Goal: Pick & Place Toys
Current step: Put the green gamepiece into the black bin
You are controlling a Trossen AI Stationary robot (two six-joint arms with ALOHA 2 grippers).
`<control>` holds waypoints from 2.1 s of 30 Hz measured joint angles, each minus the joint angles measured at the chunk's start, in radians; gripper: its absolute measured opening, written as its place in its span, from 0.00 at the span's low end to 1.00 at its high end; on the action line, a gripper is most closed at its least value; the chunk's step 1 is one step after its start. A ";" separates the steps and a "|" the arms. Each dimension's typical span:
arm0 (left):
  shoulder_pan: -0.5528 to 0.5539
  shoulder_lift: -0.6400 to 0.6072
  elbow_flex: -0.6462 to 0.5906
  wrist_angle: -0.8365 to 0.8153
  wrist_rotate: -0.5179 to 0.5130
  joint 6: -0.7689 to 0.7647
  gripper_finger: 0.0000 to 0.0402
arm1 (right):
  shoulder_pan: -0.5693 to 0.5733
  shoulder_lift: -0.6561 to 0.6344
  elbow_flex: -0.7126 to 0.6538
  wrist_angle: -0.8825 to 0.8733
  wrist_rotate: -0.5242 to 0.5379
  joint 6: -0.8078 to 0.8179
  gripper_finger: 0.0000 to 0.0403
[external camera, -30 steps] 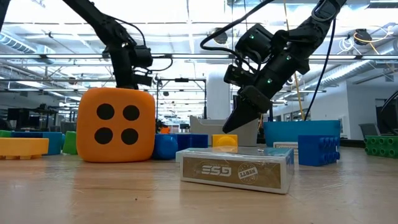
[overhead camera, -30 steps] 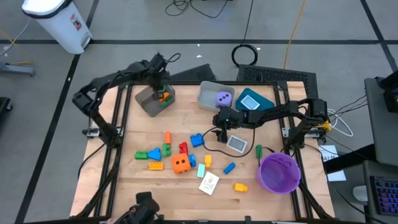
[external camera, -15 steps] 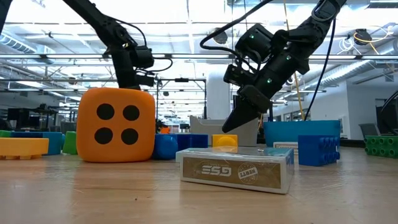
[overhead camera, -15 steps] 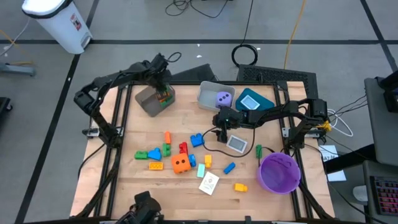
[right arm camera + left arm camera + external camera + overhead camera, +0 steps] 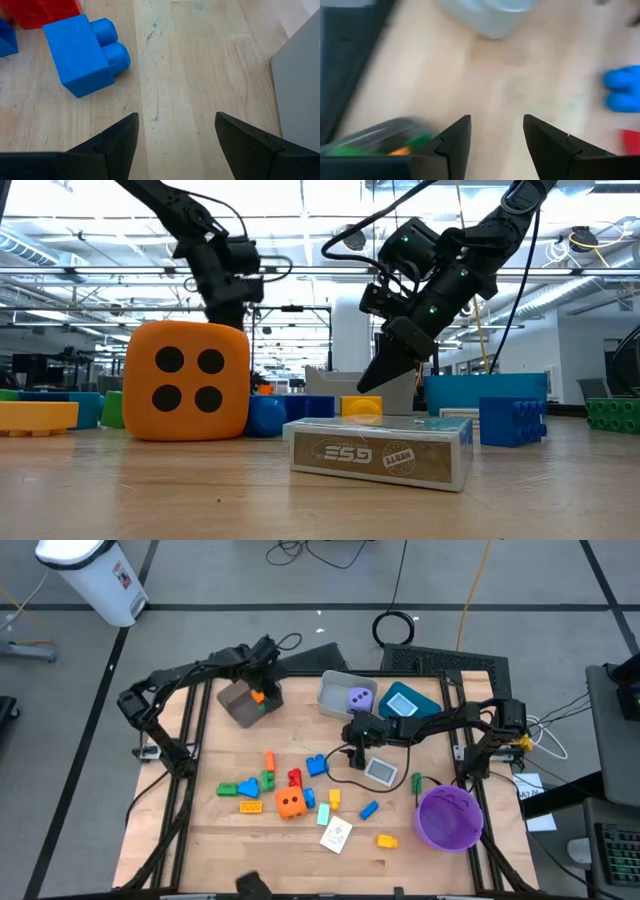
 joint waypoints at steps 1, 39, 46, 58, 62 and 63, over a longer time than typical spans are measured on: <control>-0.018 -0.001 0.001 0.003 0.037 -0.006 0.47 | 0.000 0.000 0.000 0.001 0.000 0.000 0.63; -0.833 0.001 0.000 -0.269 -0.108 -0.569 0.41 | 0.000 0.000 0.000 0.006 0.000 0.000 0.63; -0.959 0.001 0.000 -0.482 -0.262 -0.806 0.40 | 0.000 0.000 0.000 0.006 0.000 0.000 0.63; -1.182 -0.129 -0.151 -0.566 -0.339 -1.258 0.40 | 0.000 0.000 0.000 0.006 0.000 0.000 0.63; -1.241 -0.276 -0.269 -0.537 -0.341 -1.305 0.40 | 0.000 0.000 0.000 0.006 0.000 0.000 0.63; -1.257 -0.313 -0.300 -0.517 -0.342 -1.303 0.40 | 0.000 0.000 0.000 0.006 0.000 0.000 0.63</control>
